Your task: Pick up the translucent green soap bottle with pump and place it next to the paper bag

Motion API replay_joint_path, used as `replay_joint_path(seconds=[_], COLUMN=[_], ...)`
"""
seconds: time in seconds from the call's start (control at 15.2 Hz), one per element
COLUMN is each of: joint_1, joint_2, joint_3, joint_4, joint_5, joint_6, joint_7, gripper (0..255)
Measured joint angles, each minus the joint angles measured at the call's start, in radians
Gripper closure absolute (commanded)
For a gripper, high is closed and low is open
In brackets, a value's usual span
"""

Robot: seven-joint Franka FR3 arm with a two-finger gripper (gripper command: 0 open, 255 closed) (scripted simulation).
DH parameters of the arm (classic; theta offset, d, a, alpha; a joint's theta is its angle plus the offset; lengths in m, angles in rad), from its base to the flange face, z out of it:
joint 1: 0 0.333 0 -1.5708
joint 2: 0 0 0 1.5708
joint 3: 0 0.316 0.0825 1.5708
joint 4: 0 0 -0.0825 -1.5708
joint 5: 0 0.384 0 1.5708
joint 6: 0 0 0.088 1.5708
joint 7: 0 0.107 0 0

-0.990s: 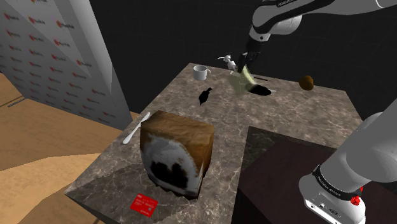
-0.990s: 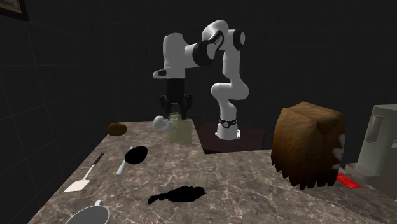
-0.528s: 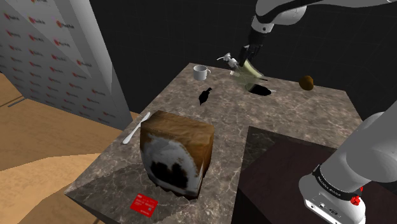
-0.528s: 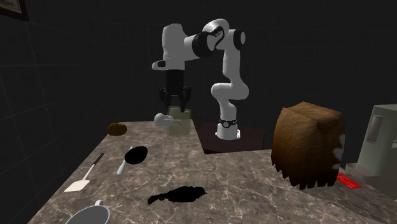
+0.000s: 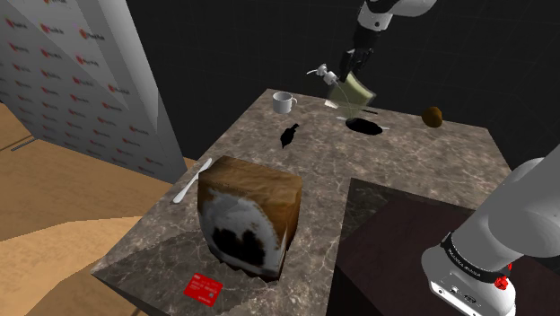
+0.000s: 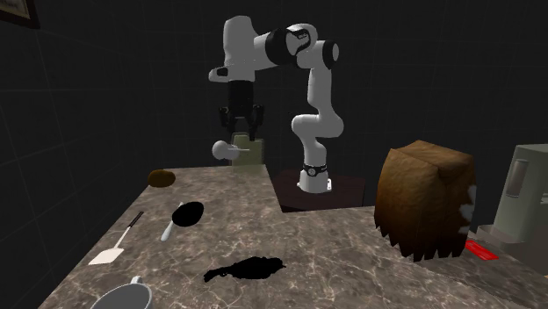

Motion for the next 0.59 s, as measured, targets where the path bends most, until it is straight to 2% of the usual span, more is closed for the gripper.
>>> replay_joint_path(seconds=[0.59], joint_1=[0.000], joint_2=[-0.003], joint_3=[0.001], joint_4=[0.118], joint_5=[-0.006], joint_6=[-0.121], joint_7=[0.015], gripper=[255])
